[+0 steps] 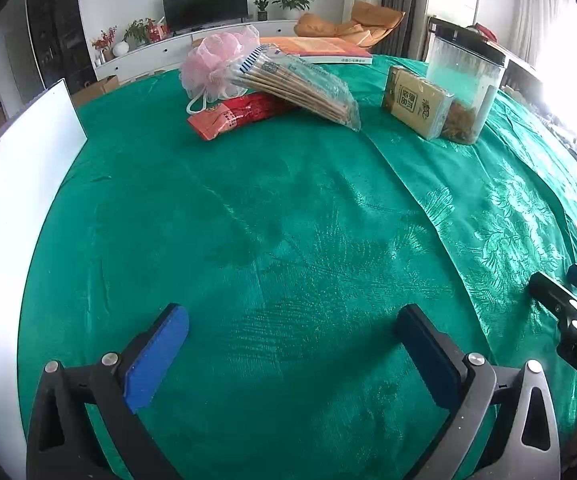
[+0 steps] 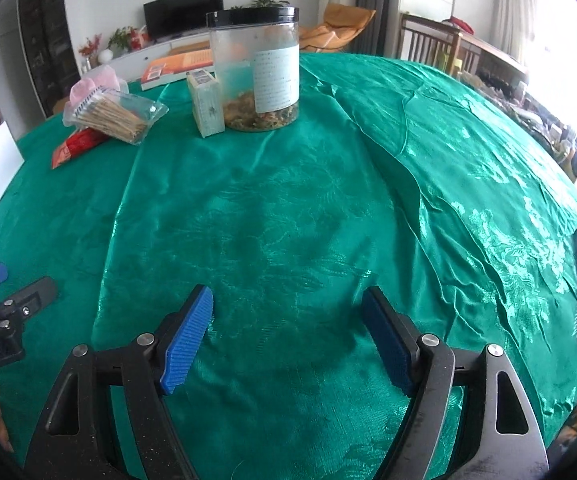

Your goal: Organize soft objects

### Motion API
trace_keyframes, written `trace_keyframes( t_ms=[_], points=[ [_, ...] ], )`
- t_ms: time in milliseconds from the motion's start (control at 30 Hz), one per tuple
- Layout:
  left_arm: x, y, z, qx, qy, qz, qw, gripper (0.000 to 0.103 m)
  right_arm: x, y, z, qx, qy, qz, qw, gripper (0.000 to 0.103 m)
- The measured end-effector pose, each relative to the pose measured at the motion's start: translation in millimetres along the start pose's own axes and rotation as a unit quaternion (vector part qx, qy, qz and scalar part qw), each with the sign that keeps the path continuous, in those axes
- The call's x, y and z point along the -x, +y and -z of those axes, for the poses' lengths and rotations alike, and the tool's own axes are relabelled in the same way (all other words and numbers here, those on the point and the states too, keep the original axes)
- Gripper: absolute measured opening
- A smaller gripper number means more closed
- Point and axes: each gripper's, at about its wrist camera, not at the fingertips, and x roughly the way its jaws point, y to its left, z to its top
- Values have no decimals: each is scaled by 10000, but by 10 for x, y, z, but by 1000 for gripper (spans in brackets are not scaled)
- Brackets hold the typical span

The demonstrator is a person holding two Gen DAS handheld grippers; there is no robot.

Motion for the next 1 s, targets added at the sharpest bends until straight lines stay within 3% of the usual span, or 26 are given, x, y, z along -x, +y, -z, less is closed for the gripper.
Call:
trace_keyframes(
  t_ms=[1000],
  points=[
    [-3, 17, -4, 4, -9, 6, 10000, 103, 17, -2, 7, -11, 3, -2, 10000, 83]
  ],
)
